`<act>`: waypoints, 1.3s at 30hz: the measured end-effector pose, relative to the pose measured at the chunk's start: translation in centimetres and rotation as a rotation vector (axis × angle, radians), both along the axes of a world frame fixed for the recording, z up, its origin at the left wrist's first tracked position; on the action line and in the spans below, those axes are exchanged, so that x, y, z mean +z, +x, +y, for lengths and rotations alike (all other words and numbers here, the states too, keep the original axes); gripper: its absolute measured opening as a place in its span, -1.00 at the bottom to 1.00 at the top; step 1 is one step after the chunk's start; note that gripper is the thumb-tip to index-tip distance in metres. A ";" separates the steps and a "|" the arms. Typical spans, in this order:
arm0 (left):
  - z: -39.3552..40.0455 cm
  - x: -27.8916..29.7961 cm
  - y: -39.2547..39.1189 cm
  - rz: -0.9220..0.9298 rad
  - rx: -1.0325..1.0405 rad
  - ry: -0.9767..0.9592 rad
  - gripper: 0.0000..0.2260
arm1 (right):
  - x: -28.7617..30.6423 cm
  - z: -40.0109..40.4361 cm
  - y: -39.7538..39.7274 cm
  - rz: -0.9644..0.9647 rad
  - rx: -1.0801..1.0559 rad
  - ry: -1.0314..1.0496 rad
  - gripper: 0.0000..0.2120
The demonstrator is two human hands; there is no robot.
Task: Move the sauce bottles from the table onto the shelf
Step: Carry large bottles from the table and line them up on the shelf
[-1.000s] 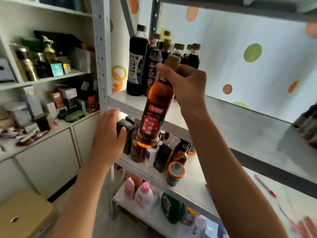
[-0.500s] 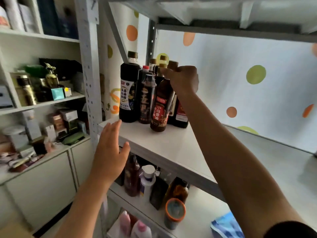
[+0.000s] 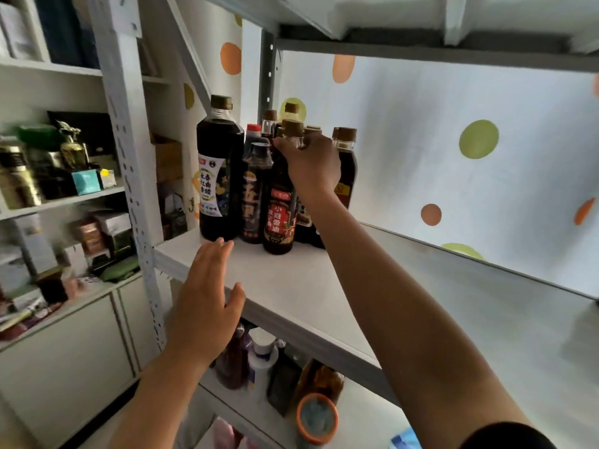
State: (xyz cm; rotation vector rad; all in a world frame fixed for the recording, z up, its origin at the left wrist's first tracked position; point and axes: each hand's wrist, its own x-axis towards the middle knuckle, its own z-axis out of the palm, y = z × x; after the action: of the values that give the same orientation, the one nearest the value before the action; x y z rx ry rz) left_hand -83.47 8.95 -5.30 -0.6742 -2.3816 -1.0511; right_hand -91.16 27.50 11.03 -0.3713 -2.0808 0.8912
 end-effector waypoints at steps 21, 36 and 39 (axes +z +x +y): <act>-3.7 0.1 3.6 -0.024 0.326 -0.008 -0.43 | -12.7 -10.2 9.6 0.219 0.396 0.230 -0.43; -21.4 -12.3 15.5 -0.271 0.883 -0.101 -0.45 | -29.1 -27.9 17.0 -0.083 0.985 0.319 -0.47; -24.5 -15.8 18.7 -0.308 0.856 -0.062 -0.46 | -32.2 -31.4 20.0 -0.190 1.031 0.341 -0.47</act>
State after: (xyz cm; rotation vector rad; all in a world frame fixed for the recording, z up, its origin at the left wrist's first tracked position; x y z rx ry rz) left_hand -64.81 -15.52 -21.12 0.5174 -2.5422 -0.7175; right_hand -71.15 -3.88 -21.17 0.9137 -2.5363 1.0363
